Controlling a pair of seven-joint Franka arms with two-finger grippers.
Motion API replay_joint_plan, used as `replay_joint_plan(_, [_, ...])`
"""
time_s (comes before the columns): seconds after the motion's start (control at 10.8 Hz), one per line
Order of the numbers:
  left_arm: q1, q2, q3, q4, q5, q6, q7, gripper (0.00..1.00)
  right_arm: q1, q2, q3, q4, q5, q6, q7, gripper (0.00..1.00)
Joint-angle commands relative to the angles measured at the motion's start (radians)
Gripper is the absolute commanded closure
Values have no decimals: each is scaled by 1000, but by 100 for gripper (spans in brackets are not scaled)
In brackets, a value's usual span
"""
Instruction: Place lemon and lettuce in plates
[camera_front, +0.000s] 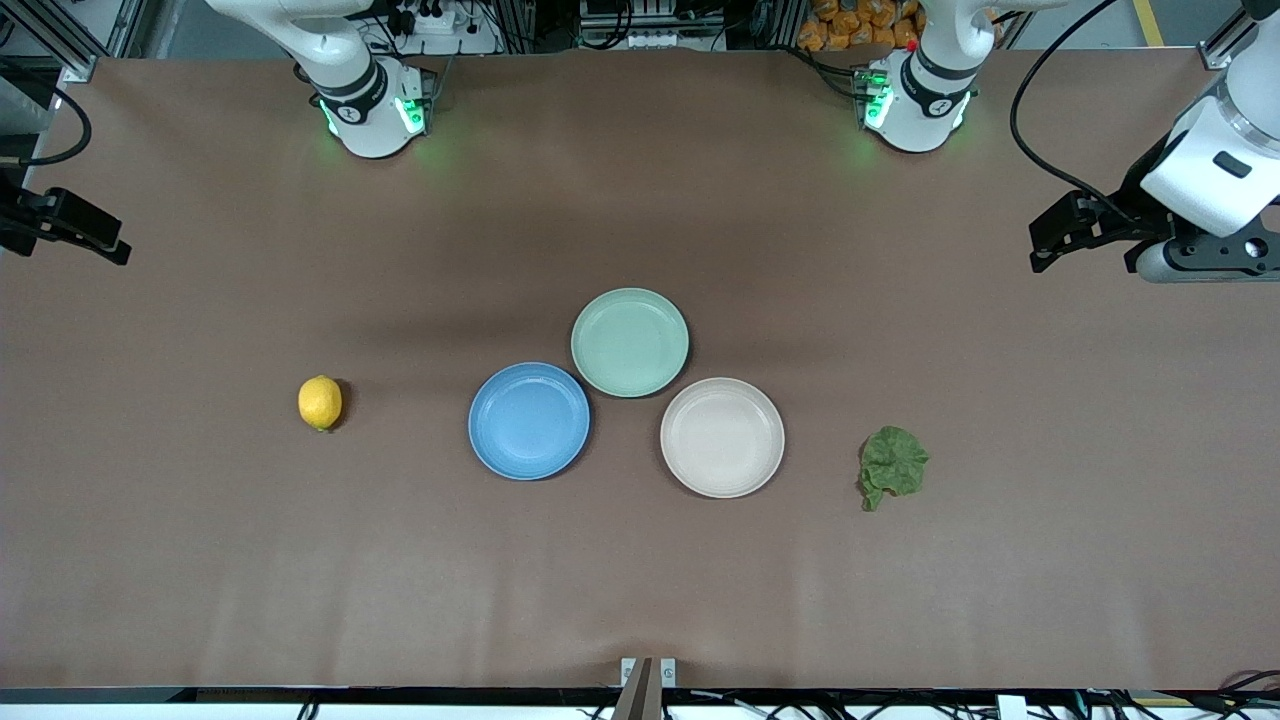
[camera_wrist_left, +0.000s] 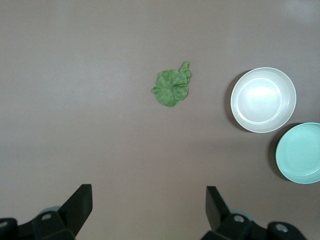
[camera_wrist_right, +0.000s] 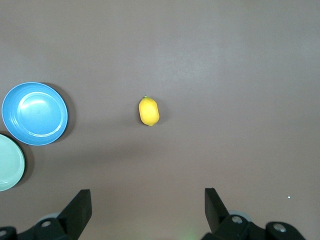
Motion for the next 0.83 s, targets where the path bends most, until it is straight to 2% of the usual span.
replay_joint_plan(0.0, [1, 1, 0, 7, -5, 17, 7, 0, -13, -3, 8, 6, 8, 0, 26, 0])
replay_joint_plan(0.74, [10, 12, 0, 2, -4, 40, 10, 0, -31, -3, 11, 3, 8, 0, 24, 0])
